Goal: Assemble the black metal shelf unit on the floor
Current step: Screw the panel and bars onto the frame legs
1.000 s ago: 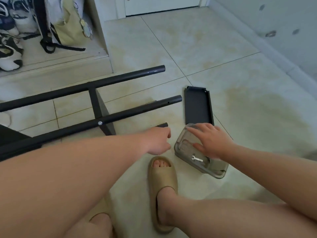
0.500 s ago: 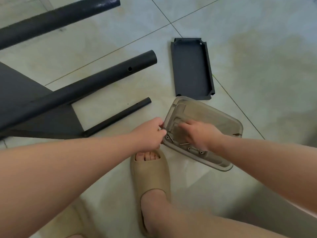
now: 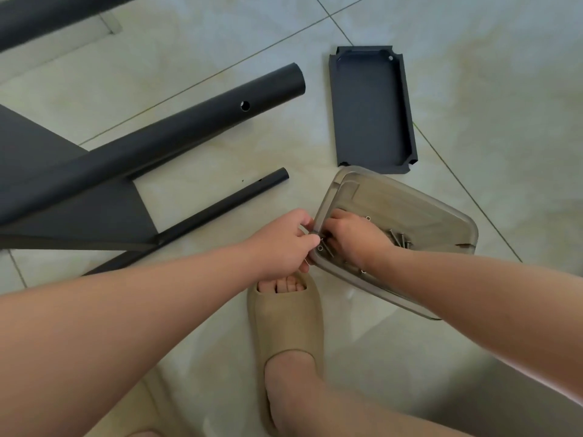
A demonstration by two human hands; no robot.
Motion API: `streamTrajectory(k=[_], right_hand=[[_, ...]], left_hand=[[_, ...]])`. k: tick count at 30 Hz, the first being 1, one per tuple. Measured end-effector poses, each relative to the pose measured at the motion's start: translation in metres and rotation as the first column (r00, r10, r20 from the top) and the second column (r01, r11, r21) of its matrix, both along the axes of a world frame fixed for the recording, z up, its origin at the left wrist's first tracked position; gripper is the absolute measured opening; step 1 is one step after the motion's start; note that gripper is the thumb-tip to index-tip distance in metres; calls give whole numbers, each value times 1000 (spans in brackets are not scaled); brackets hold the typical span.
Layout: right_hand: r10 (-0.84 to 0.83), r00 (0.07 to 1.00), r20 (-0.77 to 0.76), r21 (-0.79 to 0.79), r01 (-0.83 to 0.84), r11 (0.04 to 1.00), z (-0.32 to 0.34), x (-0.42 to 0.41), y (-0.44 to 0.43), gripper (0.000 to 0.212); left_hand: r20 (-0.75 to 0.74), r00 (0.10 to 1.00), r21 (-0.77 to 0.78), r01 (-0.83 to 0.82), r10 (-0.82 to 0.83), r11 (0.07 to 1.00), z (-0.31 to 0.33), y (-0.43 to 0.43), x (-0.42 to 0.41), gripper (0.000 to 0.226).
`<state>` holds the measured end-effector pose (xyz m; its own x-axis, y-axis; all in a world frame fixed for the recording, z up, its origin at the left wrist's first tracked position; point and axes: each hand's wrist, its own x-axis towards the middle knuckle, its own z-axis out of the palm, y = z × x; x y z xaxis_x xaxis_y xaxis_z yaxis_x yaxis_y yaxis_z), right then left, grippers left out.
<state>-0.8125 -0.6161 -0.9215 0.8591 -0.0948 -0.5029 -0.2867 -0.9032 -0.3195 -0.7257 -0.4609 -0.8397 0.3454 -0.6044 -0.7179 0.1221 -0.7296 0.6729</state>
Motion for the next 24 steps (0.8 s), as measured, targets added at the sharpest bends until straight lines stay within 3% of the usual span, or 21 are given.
streamTrajectory(k=[11,19,24], right_hand=[[-100,991,86,17,99,995,2,-5,8,23],[-80,996,40,-8,81,997,11,-4,8,24],[-112,992,62,96,105,990,59,-10,8,7]], left_hand=[[-7,1000,28,-5,5,1000,-1,1,-1,24],[11,1000,32,-8,7,999,-5,3,-1,24],[40,999,100,-16,12,995,5,7,0,38]])
